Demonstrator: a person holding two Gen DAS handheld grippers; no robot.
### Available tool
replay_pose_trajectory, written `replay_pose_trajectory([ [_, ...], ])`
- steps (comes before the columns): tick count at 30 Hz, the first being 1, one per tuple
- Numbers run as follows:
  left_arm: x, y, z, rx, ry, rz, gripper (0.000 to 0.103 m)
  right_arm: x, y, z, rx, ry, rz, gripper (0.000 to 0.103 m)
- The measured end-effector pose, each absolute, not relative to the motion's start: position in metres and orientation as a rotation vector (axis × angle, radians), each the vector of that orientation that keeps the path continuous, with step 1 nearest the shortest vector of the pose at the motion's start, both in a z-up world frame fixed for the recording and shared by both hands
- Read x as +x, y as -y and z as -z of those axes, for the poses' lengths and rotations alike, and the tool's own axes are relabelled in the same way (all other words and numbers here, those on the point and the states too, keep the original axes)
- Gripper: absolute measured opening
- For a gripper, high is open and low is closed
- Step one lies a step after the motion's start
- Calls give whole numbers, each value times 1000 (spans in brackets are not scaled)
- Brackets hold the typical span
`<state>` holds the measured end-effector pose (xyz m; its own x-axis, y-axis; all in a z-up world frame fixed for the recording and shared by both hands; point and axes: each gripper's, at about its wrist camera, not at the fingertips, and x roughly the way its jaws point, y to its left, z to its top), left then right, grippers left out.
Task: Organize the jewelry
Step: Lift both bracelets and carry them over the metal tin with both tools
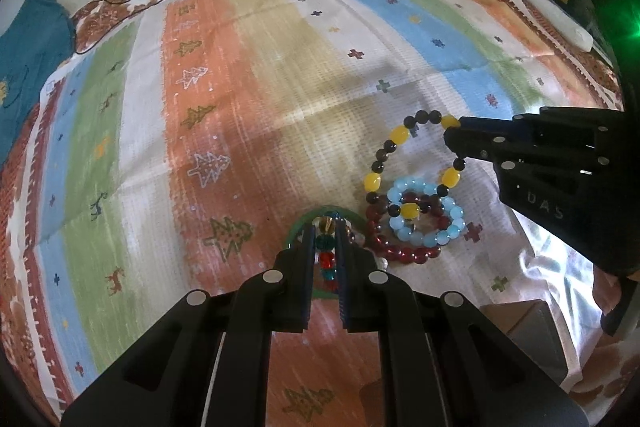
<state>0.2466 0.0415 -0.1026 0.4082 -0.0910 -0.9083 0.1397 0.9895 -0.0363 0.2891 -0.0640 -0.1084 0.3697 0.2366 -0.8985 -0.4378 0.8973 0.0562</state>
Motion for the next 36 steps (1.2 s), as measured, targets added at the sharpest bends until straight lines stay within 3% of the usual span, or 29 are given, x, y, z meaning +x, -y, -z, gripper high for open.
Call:
replay_pose_trajectory([
  [36,179,-38,30,-63,-981,145,9,218,86,38,-198,-929,-515,12],
])
